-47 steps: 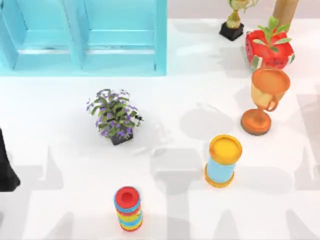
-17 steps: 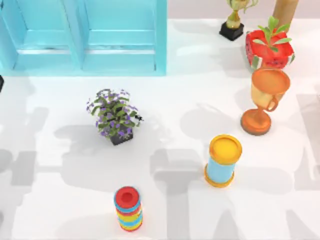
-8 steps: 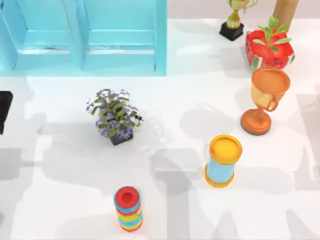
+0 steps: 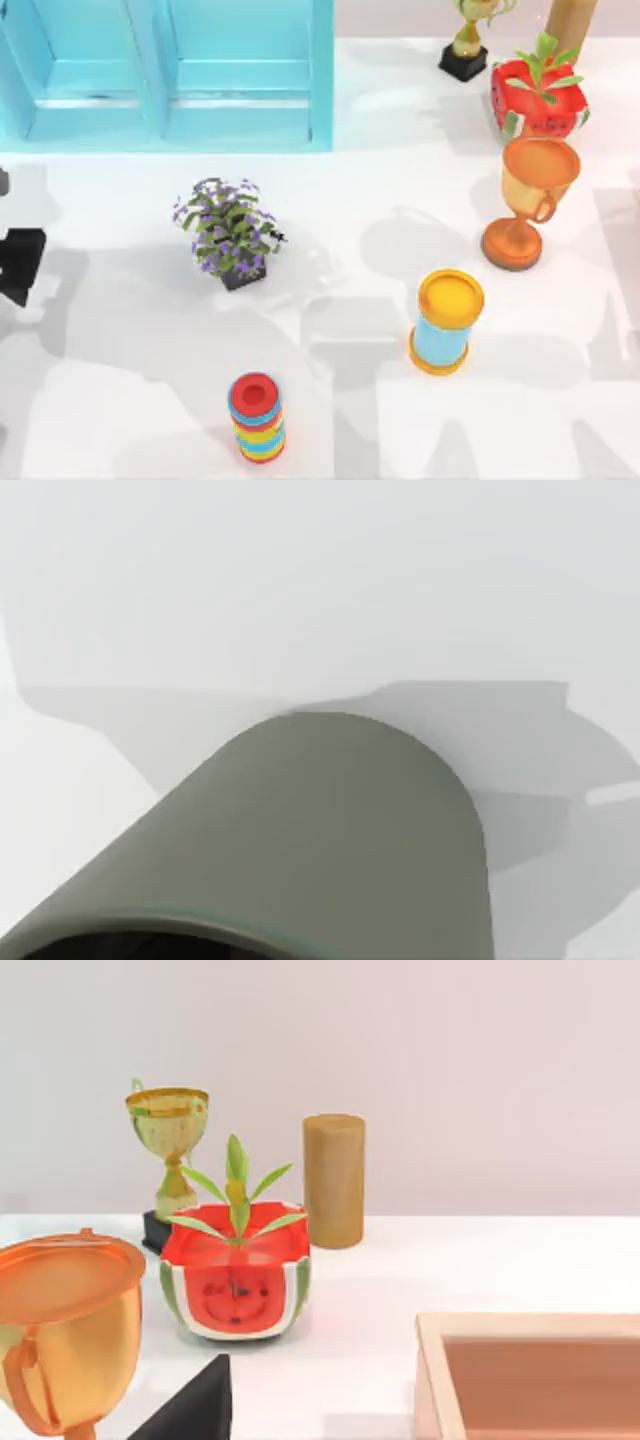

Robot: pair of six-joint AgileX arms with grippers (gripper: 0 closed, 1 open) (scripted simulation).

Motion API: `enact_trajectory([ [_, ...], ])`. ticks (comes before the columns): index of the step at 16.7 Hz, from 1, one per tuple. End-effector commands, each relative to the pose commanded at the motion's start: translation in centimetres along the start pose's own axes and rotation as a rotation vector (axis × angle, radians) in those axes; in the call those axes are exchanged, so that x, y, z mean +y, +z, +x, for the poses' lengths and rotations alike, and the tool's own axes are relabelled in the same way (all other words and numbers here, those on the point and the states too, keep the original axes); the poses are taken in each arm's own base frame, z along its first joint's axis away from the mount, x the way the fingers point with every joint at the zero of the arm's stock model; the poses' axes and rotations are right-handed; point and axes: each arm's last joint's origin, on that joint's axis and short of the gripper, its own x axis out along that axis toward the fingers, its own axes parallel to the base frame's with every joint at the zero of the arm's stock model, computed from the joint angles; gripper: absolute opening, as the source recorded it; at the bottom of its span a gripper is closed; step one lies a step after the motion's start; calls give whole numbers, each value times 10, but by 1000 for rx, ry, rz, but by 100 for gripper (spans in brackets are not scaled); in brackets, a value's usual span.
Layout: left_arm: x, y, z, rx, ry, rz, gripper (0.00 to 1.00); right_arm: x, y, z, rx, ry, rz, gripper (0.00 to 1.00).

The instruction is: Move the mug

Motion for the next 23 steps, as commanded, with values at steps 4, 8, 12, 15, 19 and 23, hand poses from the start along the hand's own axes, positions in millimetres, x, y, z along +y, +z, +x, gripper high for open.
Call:
enact_trajectory([
  [4, 0, 0, 0, 0, 0, 0, 85, 0, 0, 0, 0, 0, 0, 100],
  [8, 0, 0, 0, 0, 0, 0, 55, 0, 0, 0, 0, 0, 0, 100],
  [12, 0, 0, 0, 0, 0, 0, 25, 0, 0, 0, 0, 0, 0, 100],
  [15, 0, 0, 0, 0, 0, 0, 2, 0, 0, 0, 0, 0, 0, 100],
  [19, 0, 0, 0, 0, 0, 0, 0, 0, 0, 0, 0, 0, 0, 100],
  [23, 0, 0, 0, 0, 0, 0, 0, 0, 0, 0, 0, 0, 0, 100],
])
